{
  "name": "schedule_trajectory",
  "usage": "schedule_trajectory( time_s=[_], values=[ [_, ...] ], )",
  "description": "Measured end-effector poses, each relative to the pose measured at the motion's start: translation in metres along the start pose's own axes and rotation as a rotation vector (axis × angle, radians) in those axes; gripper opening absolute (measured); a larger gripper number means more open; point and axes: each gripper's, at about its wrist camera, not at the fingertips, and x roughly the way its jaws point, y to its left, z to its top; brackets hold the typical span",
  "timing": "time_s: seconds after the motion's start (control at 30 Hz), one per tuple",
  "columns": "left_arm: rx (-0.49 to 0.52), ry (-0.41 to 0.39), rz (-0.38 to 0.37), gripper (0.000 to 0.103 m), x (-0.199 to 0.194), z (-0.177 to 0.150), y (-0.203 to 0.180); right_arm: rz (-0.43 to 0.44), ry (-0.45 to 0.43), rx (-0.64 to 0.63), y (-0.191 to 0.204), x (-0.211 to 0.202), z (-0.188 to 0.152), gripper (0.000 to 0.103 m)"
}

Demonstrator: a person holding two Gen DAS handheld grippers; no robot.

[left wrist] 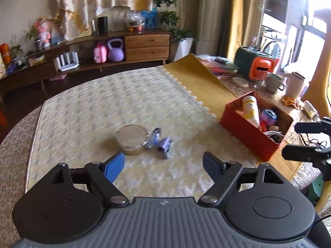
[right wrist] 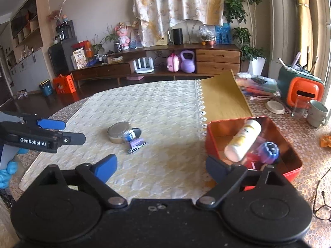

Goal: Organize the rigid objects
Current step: 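Withdraw both tools from the red box toward the silver tin and purple item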

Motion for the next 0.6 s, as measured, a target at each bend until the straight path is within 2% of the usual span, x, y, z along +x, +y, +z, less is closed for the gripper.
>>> schedule_trajectory(
  time_s=[0.3, 0.47, 0.6],
  values=[
    [0.013, 0.004, 0.087, 0.084, 0.023, -0.009, 0.025, 0.033, 0.034, -0.040, 0.023, 0.025, -0.004, 0.100],
    [-0.036, 0.021, 0.081, 0.084, 0.043, -0.014, 0.040, 0.052, 0.056, -0.055, 0.031, 0.040, -0.004, 0.100],
    [-0.037, 0.021, 0.076, 0.084, 0.058, -0.017, 0.046, 0.062, 0.076, -0.060, 0.034, 0.052, -0.004, 0.100]
  ],
)
